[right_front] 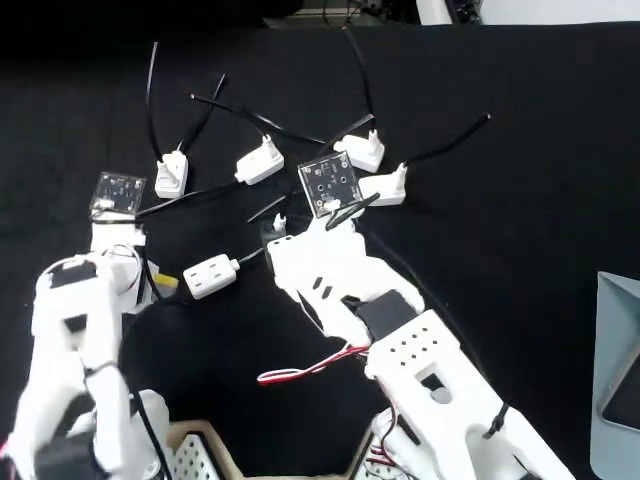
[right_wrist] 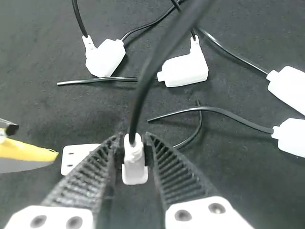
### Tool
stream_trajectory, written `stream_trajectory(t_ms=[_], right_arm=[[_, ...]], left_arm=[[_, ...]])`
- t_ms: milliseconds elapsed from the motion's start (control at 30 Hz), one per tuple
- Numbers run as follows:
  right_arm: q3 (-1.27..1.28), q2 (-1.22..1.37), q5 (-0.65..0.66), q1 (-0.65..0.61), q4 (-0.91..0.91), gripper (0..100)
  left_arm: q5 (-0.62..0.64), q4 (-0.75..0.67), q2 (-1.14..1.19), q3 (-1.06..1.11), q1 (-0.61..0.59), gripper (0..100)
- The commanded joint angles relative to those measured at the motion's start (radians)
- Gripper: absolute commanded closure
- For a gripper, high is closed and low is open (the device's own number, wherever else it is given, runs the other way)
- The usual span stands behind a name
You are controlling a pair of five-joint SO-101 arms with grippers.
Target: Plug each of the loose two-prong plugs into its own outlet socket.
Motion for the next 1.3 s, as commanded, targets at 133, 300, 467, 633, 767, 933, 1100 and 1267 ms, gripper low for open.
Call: stream_trajectory(t_ms=[133, 300, 467, 633, 767, 933, 1100, 1267], right_arm=[[0.001, -0.028, -0.003, 0.014, 0.003, 98.7], [0.001, -0.027, -0.003, 0.014, 0.003, 98.7], [0.002, -0.024, -0.003, 0.014, 0.003, 98.7], [0.002, -0.022, -0.003, 0.006, 0.003, 98.7], [0.019, -0.021, -0.009, -0.043, -0.009, 98.7], [0.058, 0.058, -0.008, -0.135, -0.132, 98.7], [0.010, 0.225, -0.008, -0.140, -0.193, 98.7], [-0.025, 0.306, -0.002, -0.141, -0.193, 98.7]], left_arm=[[0.126, 0.061, 0.241, -0.245, 0.153, 68], [0.209, 0.064, 0.212, -0.260, 0.311, 68], [0.236, 0.074, 0.206, -0.274, 0.344, 68], [0.232, 0.130, 0.123, -0.266, 0.219, 68], [0.232, 0.176, 0.025, -0.213, 0.131, 68], [0.259, 0.087, -0.037, -0.054, 0.088, 68], [0.296, 0.018, -0.040, 0.001, 0.067, 68], [0.296, 0.020, -0.037, 0.002, 0.061, 68]])
